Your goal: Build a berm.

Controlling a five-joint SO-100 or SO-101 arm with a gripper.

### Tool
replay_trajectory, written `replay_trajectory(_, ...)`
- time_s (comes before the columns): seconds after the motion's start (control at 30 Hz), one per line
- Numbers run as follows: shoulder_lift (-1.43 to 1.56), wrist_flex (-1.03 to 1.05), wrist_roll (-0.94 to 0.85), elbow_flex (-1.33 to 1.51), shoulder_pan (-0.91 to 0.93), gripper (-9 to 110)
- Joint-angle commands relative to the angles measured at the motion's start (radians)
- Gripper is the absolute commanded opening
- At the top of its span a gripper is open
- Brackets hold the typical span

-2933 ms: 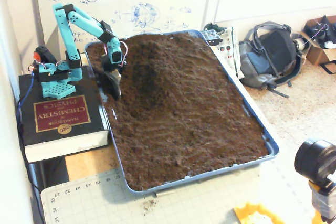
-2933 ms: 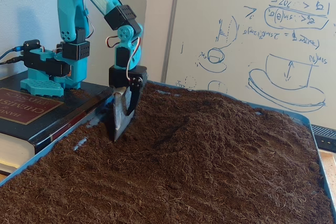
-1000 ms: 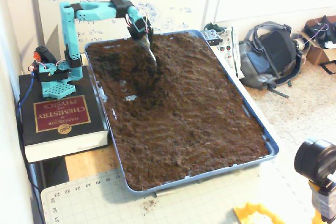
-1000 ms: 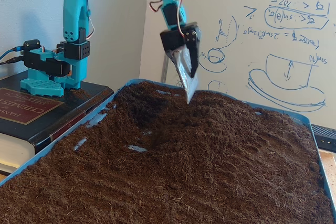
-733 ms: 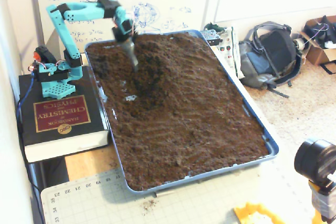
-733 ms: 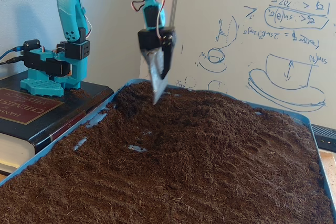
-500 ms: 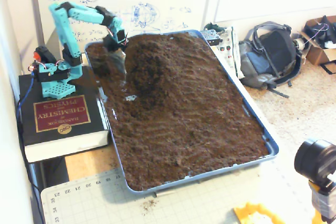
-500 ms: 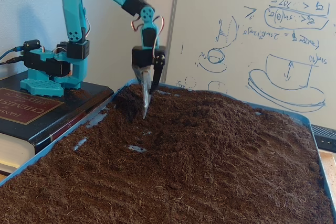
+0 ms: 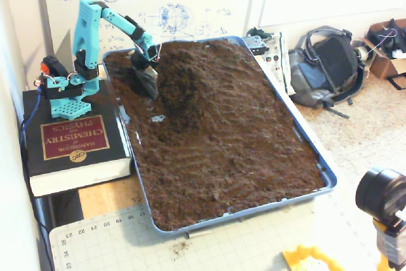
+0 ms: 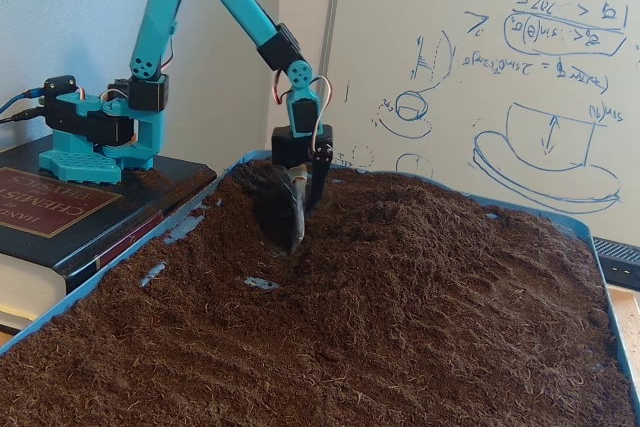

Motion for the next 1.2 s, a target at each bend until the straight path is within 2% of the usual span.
replay_trajectory(0.0, -0.064, -0.043, 0.064, -0.143, 0.049, 1)
replay_trajectory(0.23, -0.06, -0.04, 0.137, -0.261, 0.087, 1)
replay_trajectory(0.7, -0.057, -0.04, 0.14, -0.38, 0.236, 1)
replay_trajectory(1.17, 0.006, -0.04, 0.259, -0.419, 0.253, 0)
